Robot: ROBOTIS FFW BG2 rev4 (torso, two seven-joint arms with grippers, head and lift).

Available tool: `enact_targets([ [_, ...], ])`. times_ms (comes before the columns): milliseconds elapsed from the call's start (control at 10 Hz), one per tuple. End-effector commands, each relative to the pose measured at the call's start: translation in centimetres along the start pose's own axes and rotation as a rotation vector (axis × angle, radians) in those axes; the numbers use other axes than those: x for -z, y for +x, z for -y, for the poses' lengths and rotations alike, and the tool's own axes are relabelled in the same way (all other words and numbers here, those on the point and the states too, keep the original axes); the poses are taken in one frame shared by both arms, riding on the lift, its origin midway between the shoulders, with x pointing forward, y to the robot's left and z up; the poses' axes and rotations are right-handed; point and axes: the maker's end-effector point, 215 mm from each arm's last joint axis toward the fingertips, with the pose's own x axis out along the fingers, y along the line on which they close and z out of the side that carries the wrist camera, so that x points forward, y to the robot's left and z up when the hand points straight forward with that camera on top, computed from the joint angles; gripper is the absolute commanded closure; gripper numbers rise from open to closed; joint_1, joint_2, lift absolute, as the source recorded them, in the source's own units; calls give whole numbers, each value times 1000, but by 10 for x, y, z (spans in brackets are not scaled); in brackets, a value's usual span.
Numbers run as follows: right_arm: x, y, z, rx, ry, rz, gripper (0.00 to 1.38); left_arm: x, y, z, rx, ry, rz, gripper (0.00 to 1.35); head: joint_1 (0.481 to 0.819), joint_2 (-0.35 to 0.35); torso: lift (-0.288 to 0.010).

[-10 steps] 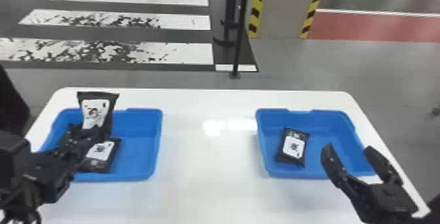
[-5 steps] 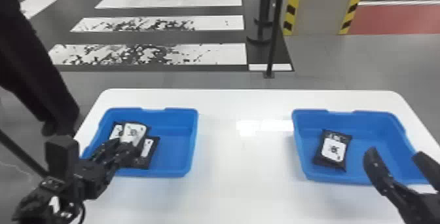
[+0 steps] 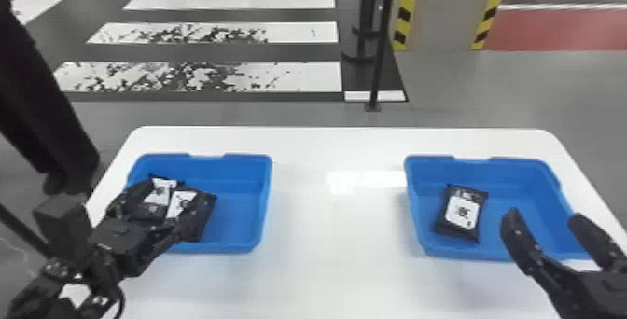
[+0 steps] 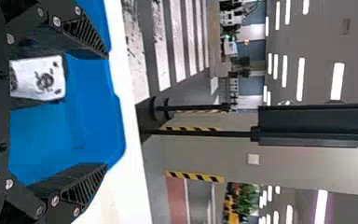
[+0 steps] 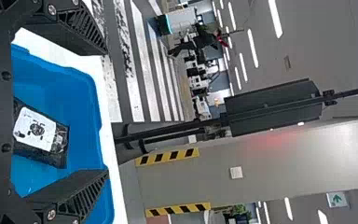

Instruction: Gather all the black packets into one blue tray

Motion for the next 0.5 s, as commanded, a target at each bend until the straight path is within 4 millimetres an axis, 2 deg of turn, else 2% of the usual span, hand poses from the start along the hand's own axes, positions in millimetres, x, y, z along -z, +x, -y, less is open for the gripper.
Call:
enact_targets([
  [0,0,2,-4,-12,-9,-16,110,-21,-4,23,28,-42,107,157,695,17,-110],
  [200,3,9,-15,-44,-40,-71,110,-34,-13,46,39,-89,191,157,695,-11,-110],
  [300,-3,14,-21,-56,-84,-95,110,-26,-16,54,47,-113,181,157,695,-19,-110],
  [400,0,22,-24,-73,-93,-126,111,-19,-18,60,56,-135,165,157,695,-22,-110],
])
